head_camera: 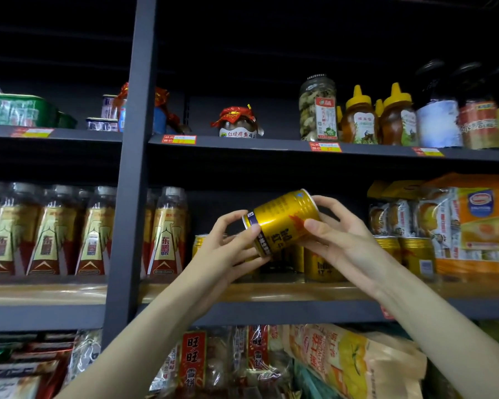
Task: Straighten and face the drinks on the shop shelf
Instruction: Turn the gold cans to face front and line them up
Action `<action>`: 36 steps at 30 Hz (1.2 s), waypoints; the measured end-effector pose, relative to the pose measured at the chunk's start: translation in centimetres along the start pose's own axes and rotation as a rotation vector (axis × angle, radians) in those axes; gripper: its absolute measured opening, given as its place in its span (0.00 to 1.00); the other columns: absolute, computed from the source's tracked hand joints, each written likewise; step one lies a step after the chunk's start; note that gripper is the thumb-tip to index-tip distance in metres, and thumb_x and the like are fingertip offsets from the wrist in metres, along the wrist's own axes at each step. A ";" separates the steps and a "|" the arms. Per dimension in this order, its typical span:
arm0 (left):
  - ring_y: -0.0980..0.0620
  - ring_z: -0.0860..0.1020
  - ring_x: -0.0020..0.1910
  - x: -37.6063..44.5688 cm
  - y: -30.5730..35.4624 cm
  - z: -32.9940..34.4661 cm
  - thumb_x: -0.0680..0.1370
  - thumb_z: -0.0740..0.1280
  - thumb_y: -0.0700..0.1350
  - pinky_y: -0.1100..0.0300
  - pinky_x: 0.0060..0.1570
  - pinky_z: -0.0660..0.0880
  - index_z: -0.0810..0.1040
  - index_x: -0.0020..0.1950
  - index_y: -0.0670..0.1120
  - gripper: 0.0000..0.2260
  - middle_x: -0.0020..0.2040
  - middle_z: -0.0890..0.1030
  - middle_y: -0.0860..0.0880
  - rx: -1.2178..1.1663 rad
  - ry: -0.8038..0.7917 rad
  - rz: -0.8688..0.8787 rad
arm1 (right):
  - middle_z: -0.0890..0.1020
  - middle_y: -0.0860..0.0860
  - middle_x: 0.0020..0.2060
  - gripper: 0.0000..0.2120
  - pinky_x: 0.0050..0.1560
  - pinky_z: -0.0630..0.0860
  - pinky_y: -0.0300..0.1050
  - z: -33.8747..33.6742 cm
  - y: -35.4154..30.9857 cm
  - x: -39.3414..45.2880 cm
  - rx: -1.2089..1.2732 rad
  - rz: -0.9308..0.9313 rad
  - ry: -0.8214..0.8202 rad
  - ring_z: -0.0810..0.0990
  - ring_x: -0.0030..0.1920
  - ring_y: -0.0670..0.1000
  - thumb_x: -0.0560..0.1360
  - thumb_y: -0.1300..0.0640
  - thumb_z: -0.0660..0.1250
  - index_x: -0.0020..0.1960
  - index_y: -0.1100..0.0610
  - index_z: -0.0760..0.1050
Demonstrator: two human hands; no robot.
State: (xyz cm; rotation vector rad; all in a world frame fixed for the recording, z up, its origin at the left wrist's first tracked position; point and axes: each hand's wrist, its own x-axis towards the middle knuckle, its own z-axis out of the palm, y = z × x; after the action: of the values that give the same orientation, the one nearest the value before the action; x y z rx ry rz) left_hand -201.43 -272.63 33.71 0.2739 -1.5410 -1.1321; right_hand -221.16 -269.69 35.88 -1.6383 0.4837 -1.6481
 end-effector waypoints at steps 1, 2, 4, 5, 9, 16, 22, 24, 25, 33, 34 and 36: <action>0.44 0.82 0.52 0.0 -0.1 -0.1 0.68 0.70 0.46 0.54 0.50 0.79 0.70 0.64 0.50 0.25 0.58 0.78 0.41 -0.017 0.007 -0.001 | 0.84 0.53 0.51 0.25 0.48 0.80 0.43 0.0 -0.1 -0.1 -0.001 -0.008 -0.019 0.82 0.54 0.53 0.59 0.59 0.74 0.56 0.54 0.75; 0.44 0.81 0.52 -0.1 -0.1 -0.2 0.68 0.70 0.46 0.54 0.51 0.79 0.71 0.63 0.51 0.24 0.58 0.78 0.41 -0.011 0.017 0.024 | 0.83 0.53 0.52 0.26 0.49 0.80 0.43 0.0 -0.1 -0.1 -0.005 -0.015 -0.032 0.82 0.54 0.53 0.59 0.59 0.74 0.57 0.54 0.75; 0.48 0.81 0.53 -0.2 -0.1 -0.1 0.67 0.71 0.46 0.56 0.50 0.79 0.72 0.62 0.52 0.24 0.57 0.79 0.44 0.067 0.065 0.121 | 0.81 0.54 0.56 0.25 0.50 0.80 0.44 0.0 -0.1 -0.2 -0.044 -0.020 -0.027 0.81 0.56 0.52 0.61 0.61 0.74 0.58 0.55 0.75; 0.51 0.81 0.53 -0.2 0.1 -0.1 0.66 0.71 0.45 0.58 0.50 0.79 0.72 0.62 0.53 0.25 0.57 0.79 0.48 0.138 0.097 0.187 | 0.80 0.54 0.57 0.25 0.50 0.80 0.44 0.1 -0.2 -0.2 -0.067 -0.008 -0.012 0.81 0.56 0.53 0.63 0.62 0.73 0.59 0.55 0.75; 0.65 0.76 0.56 0.2 0.8 0.2 0.69 0.72 0.39 0.68 0.47 0.76 0.72 0.60 0.56 0.24 0.59 0.75 0.57 0.415 0.095 0.420 | 0.80 0.61 0.57 0.25 0.51 0.81 0.49 0.7 0.8 -0.2 0.160 0.182 -0.042 0.82 0.55 0.60 0.67 0.62 0.69 0.64 0.55 0.71; 0.64 0.73 0.60 0.7 -0.6 -0.7 0.68 0.73 0.36 0.71 0.52 0.73 0.69 0.56 0.55 0.24 0.59 0.74 0.57 0.642 -0.003 0.493 | 0.81 0.56 0.55 0.26 0.52 0.80 0.48 1.2 1.3 0.4 0.109 0.001 0.081 0.81 0.56 0.55 0.65 0.59 0.71 0.61 0.54 0.71; 0.66 0.71 0.60 1.0 -1.0 -3.2 0.73 0.70 0.43 0.72 0.57 0.68 0.68 0.60 0.56 0.19 0.58 0.73 0.62 0.889 0.159 0.457 | 0.70 0.32 0.59 0.39 0.62 0.68 0.29 -0.1 1.1 0.8 -0.852 -0.528 0.048 0.69 0.64 0.36 0.65 0.63 0.78 0.62 0.37 0.61; 0.62 0.72 0.60 1.1 -1.0 -3.7 0.74 0.68 0.42 0.71 0.56 0.68 0.69 0.60 0.53 0.17 0.58 0.74 0.58 0.910 0.193 0.443 | 0.69 0.30 0.59 0.40 0.63 0.67 0.28 -0.4 1.4 0.7 -0.890 -0.587 0.066 0.68 0.65 0.36 0.64 0.63 0.78 0.64 0.38 0.60; 0.60 0.72 0.60 1.2 -1.0 -4.0 0.75 0.68 0.41 0.72 0.55 0.68 0.69 0.60 0.53 0.17 0.58 0.74 0.57 0.937 0.199 0.437 | 0.69 0.30 0.59 0.40 0.63 0.67 0.29 -0.6 1.3 0.6 -0.891 -0.605 0.071 0.68 0.65 0.36 0.64 0.63 0.78 0.64 0.39 0.60; 0.57 0.69 0.59 2.4 -1.2 -5.4 0.77 0.65 0.44 0.59 0.61 0.68 0.70 0.64 0.46 0.16 0.57 0.72 0.55 1.266 0.239 0.364 | 0.81 0.57 0.54 0.14 0.55 0.77 0.54 -0.3 0.1 1.7 0.135 0.084 0.218 0.80 0.55 0.57 0.72 0.52 0.68 0.56 0.54 0.76; 0.54 0.71 0.59 2.6 -1.3 -5.8 0.77 0.65 0.46 0.53 0.62 0.69 0.71 0.63 0.46 0.15 0.57 0.74 0.53 1.325 0.224 0.342 | 0.81 0.58 0.54 0.14 0.55 0.77 0.56 -0.4 0.0 1.9 0.237 0.206 0.232 0.80 0.55 0.58 0.74 0.51 0.67 0.57 0.56 0.76; 0.48 0.73 0.58 2.7 -1.6 -6.2 0.77 0.63 0.50 0.47 0.61 0.68 0.73 0.60 0.47 0.13 0.54 0.76 0.50 1.425 0.213 0.302 | 0.80 0.60 0.56 0.16 0.53 0.77 0.58 -0.4 0.2 2.2 0.302 0.313 0.223 0.80 0.56 0.59 0.75 0.50 0.66 0.59 0.57 0.74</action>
State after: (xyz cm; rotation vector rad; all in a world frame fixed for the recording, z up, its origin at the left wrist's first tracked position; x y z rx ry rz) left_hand -197.63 -278.45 33.48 1.0079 -1.8581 0.3883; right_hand -221.25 -271.53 37.18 -1.1056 0.5420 -1.5828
